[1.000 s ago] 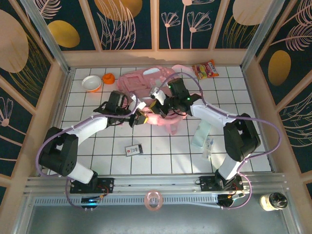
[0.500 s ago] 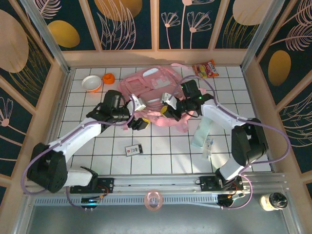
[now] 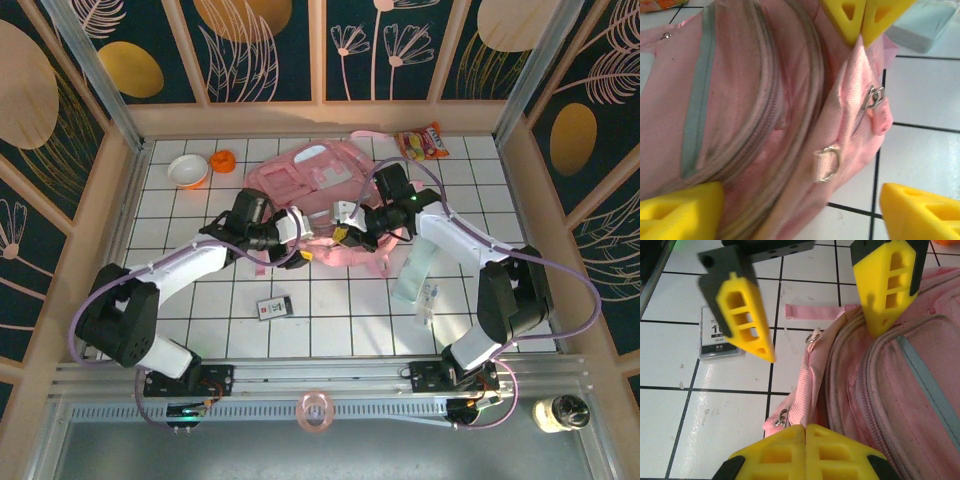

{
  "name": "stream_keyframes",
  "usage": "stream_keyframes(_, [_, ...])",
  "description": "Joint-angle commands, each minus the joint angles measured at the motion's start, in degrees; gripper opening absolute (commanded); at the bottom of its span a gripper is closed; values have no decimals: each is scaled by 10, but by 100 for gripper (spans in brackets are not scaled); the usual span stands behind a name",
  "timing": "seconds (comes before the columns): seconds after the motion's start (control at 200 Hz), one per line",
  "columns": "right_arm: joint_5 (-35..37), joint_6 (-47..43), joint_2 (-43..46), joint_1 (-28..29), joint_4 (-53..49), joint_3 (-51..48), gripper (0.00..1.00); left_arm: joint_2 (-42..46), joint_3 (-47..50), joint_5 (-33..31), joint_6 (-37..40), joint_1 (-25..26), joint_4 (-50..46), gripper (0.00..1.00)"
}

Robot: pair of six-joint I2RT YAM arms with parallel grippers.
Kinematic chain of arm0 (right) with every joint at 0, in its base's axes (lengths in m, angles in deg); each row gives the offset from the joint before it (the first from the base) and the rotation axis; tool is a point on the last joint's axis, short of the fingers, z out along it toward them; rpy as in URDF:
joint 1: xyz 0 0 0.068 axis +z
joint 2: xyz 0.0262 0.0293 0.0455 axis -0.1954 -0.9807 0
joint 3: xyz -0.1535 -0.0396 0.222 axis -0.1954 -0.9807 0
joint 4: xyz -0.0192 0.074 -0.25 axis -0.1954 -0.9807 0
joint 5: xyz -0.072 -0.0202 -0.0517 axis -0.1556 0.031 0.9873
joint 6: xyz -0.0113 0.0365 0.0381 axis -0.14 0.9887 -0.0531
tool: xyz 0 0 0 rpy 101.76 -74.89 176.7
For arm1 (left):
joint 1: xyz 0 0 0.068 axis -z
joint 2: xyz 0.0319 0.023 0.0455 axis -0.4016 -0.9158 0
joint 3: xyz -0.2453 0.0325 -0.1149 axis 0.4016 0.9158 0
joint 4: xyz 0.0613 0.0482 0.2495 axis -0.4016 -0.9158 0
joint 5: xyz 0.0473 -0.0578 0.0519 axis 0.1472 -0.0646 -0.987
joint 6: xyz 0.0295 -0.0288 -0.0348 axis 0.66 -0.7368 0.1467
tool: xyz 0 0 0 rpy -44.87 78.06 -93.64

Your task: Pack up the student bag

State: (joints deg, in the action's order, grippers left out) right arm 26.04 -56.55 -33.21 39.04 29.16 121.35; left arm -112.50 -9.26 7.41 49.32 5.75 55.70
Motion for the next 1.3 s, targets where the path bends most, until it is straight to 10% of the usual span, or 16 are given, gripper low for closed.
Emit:
stream_keyframes(0.0, [-50, 22, 23, -4, 19, 22, 0, -17, -30, 44, 5, 4, 52, 33])
stream_keyframes(0.07, [-53, 111, 30, -28, 43, 19, 3, -16, -29, 39, -36, 4, 74, 0])
stream_keyframes(0.185, [4, 366, 82, -57, 144, -32, 31, 0, -12, 14, -116, 5, 115, 0])
stream_keyframes(0.365, [218, 632, 167, -14, 101, -70, 46, 6, -5, 39, -207, 4, 135, 0])
stream_keyframes(0.711, [457, 1020, 229, 156, 28, -84, 40, -6, -23, 31, -261, 4, 122, 0])
stream_keyframes(1.291, [563, 1039, 66, 199, 48, -24, 32, -4, -34, 50, -270, 5, 113, 0])
